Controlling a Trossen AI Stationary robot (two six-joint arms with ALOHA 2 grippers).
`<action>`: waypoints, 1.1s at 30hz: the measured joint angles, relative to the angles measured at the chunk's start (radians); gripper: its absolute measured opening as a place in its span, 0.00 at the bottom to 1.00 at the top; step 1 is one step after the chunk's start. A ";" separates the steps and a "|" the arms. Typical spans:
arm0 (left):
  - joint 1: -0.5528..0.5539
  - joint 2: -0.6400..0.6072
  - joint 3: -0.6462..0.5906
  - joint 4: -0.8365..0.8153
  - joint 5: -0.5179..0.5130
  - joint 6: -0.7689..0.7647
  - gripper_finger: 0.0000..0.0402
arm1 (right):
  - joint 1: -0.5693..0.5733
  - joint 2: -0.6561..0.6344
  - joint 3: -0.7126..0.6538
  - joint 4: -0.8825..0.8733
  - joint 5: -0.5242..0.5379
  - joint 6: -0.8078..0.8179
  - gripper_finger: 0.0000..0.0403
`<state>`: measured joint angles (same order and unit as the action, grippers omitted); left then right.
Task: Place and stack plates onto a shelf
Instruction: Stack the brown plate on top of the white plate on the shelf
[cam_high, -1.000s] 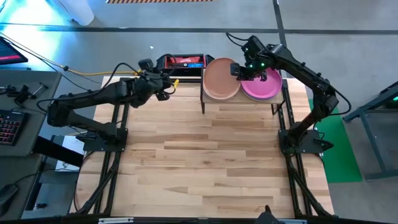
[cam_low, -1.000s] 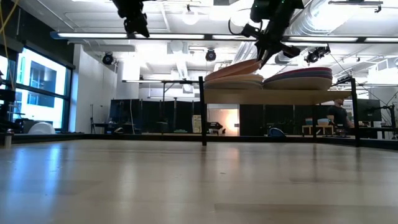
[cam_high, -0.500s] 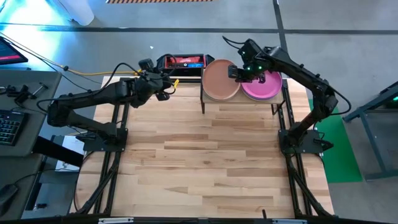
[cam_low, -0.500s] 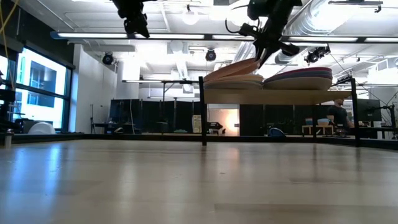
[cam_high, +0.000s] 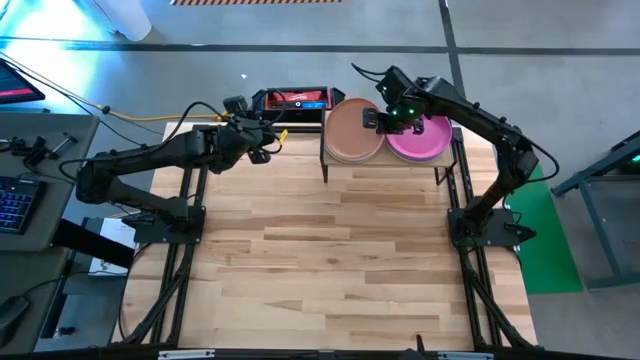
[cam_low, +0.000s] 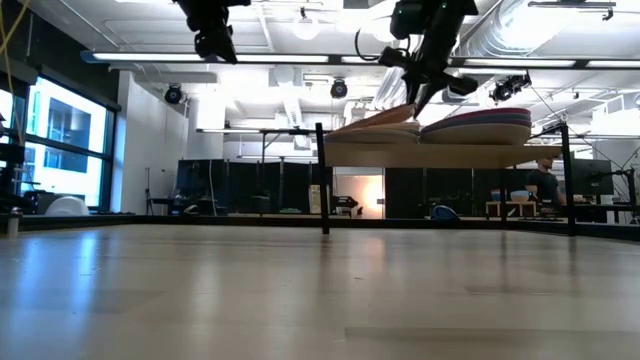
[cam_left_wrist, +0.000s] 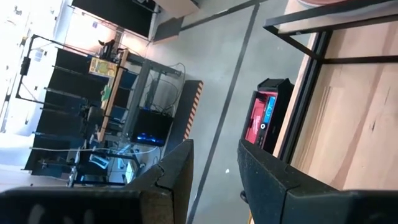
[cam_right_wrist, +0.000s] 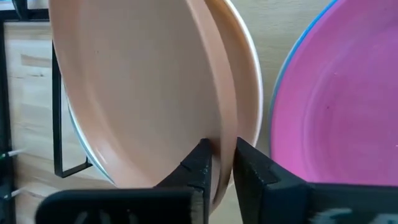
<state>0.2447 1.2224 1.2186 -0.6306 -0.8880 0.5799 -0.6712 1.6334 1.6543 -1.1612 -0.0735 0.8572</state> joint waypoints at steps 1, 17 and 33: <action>0.000 0.000 0.000 -0.002 0.000 0.000 0.29 | 0.000 0.000 0.000 0.000 0.002 -0.001 0.08; 0.000 0.000 0.000 -0.001 0.026 0.029 0.29 | 0.000 -0.003 0.000 -0.001 -0.004 -0.001 0.29; 0.000 0.000 0.000 -0.001 0.026 0.044 0.29 | 0.042 -0.038 0.000 -0.037 0.010 0.038 0.29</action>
<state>0.2447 1.2228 1.2186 -0.6319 -0.8619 0.6243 -0.6292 1.5950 1.6543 -1.1984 -0.0635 0.8954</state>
